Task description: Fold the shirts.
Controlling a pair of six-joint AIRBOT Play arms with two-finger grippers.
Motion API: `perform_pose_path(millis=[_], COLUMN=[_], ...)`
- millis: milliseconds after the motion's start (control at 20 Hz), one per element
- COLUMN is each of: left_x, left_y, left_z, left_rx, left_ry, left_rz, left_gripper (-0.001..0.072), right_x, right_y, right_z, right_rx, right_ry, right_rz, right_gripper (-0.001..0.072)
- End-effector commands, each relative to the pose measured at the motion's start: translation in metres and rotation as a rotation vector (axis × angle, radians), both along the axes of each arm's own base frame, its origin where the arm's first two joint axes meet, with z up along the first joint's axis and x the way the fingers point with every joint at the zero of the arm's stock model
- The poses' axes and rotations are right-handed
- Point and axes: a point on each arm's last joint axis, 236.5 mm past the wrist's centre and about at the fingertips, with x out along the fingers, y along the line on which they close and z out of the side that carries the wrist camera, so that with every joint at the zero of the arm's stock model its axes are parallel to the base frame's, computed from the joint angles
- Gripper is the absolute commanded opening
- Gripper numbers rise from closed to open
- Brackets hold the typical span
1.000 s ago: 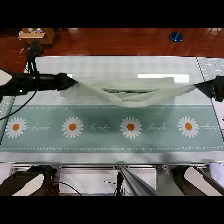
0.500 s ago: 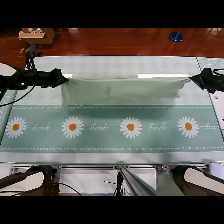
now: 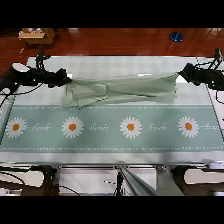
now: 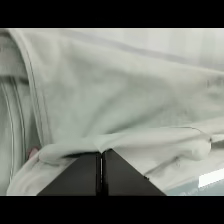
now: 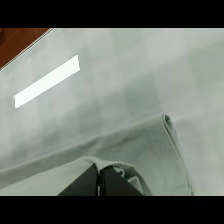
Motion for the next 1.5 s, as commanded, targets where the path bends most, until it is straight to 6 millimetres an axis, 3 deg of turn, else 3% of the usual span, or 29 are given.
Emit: perform_pose_path(millis=[0,200,400,450,500,550,600,650,700,850,950,1050,1150,1250,1350,1450], left_x=[0.026,0.039,0.034,0.032,0.031,0.032,0.035,0.040,0.045,0.059,0.061,0.059,0.052,0.045,0.042,0.042], left_y=[-0.003,-0.013,-0.016,-0.017,-0.017,-0.016,-0.012,-0.004,0.005,0.043,0.061,0.066,0.060,0.052,0.046,0.043], left_z=[0.004,-0.001,-0.035,-0.042,-0.046,-0.045,-0.039,-0.028,-0.015,0.043,0.078,0.099,0.106,0.103,0.101,0.101], left_rx=[-0.015,-0.018,-0.028,-0.032,-0.034,-0.036,-0.034,-0.035,-0.036,-0.039,-0.028,-0.018,-0.018,-0.023,-0.017,-0.017], left_ry=[-0.028,-0.031,0.042,0.059,0.068,0.069,0.055,0.035,0.013,-0.074,-0.134,-0.173,-0.175,-0.152,-0.140,-0.140], left_rz=[-0.004,-0.031,-0.039,-0.042,-0.043,-0.035,-0.028,-0.023,-0.019,-0.010,0.005,0.010,-0.019,-0.051,-0.074,-0.081], left_gripper=[0.0021,0.0021,0.0024,0.0118,0.0286,0.0414,0.0510,0.0593,0.0623,0.0622,0.0621,0.0621,0.0621,0.0613,0.0611,0.0611], right_x=[0.013,0.012,0.007,0.006,0.006,0.007,0.008,0.010,0.013,0.011,-0.003,-0.022,-0.040,-0.055,-0.062,-0.065], right_y=[-0.001,-0.004,0.000,0.002,0.003,0.003,0.004,0.004,0.001,-0.038,-0.082,-0.122,-0.136,-0.121,-0.083,-0.049], right_z=[-0.015,-0.037,-0.056,-0.060,-0.061,-0.059,-0.051,-0.036,-0.017,0.046,0.059,0.053,0.032,-0.007,-0.037,-0.060], right_rx=[-0.022,-0.046,-0.024,-0.019,-0.016,-0.015,-0.016,-0.039,-0.068,-0.275,-0.412,-0.466,-0.374,-0.170,0.071,0.204], right_ry=[0.003,0.042,0.085,0.095,0.098,0.091,0.077,0.046,0.006,-0.068,0.023,0.138,0.235,0.346,0.421,0.471], right_rz=[-0.019,-0.012,0.004,0.009,0.012,0.013,0.031,0.071,0.108,0.141,0.071,-0.027,-0.096,-0.073,0.004,0.097], right_gripper=[0.0028,0.0028,0.0029,0.0031,0.0097,0.0235,0.0292,0.0296,0.0298,0.0307,0.0376,0.0462,0.0462,0.0462,0.0462,0.0461])
